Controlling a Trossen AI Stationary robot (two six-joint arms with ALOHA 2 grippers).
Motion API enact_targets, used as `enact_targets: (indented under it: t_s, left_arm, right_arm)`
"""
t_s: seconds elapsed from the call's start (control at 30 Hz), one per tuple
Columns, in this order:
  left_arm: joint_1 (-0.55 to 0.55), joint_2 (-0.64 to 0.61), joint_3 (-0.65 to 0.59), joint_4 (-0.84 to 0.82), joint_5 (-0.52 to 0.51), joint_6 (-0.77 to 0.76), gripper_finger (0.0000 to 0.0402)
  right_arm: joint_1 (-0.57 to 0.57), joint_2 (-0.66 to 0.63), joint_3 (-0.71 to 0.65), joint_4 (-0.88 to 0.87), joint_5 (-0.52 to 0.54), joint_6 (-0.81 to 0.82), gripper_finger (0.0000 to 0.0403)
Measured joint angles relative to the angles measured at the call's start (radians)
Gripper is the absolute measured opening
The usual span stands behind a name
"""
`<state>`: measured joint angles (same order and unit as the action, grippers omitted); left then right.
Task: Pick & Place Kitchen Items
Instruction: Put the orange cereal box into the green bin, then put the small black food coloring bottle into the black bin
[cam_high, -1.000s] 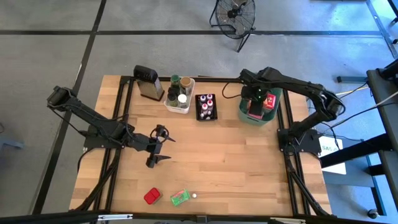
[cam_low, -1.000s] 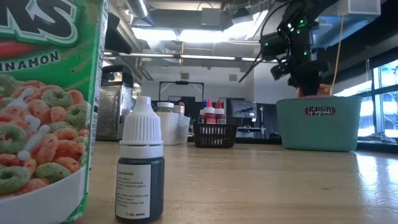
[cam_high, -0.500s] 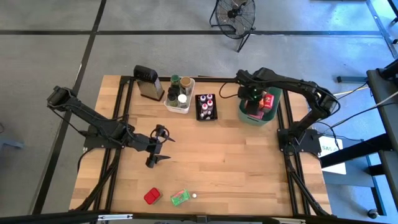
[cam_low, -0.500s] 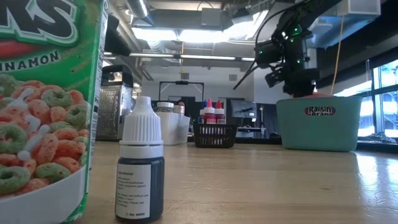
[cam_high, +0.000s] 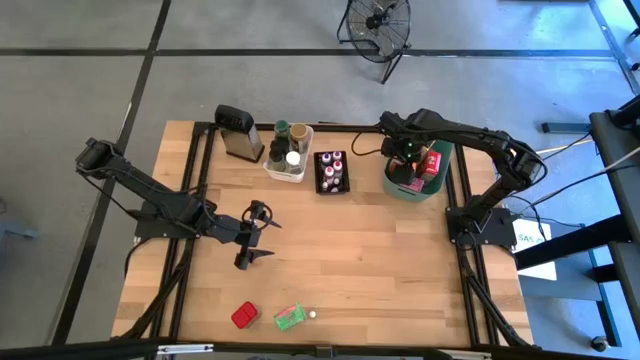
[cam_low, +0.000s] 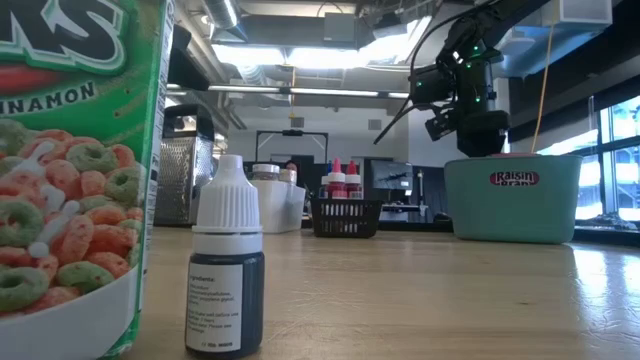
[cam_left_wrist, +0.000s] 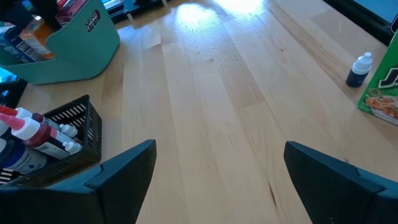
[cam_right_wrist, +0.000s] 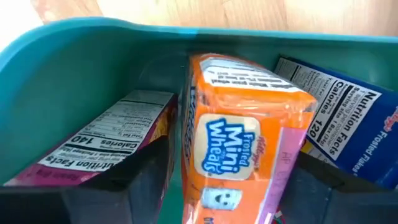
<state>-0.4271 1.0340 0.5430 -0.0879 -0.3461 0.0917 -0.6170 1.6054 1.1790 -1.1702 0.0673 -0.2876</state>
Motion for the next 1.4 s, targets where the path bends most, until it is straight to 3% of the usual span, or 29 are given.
enact_targets:
  t_s: [0.23,0.47,0.67,0.8,0.9,1.0,1.2,1.4]
  left_arm:
    - [0.000,0.000,0.000,0.000,0.000,0.000,0.0349]
    - [0.000,0.000,0.000,0.000,0.000,0.000,0.0349]
    - [0.000,0.000,0.000,0.000,0.000,0.000,0.0349]
    - [0.000,0.000,0.000,-0.002,0.005,-0.003,0.0349]
    - [0.000,0.000,0.000,-0.011,0.015,-0.003,0.0349]
    - [0.000,0.000,0.000,-0.020,0.027,-0.003,0.0349]
    - [-0.003,0.000,0.000,-0.022,0.027,-0.027,0.0349]
    - [-0.003,0.000,0.000,-0.022,0.027,-0.027,0.0349]
  right_arm:
    - [0.001,-0.021,0.053,-0.074,0.000,0.004,0.0268]
    - [0.040,-0.121,0.160,-0.111,-0.008,0.044,0.0268]
    - [0.150,-0.230,0.226,-0.093,-0.178,0.034,0.0268]
    - [0.286,-0.275,0.228,-0.027,-0.348,-0.012,0.0268]
    - [0.425,-0.279,0.222,0.063,-0.405,-0.012,0.0268]
    - [0.583,-0.263,0.201,0.220,-0.373,0.064,0.0268]
    - [0.899,-0.159,0.169,0.467,-0.178,0.100,0.0268]
    - [1.067,-0.002,0.169,0.600,0.008,0.168,0.0268]
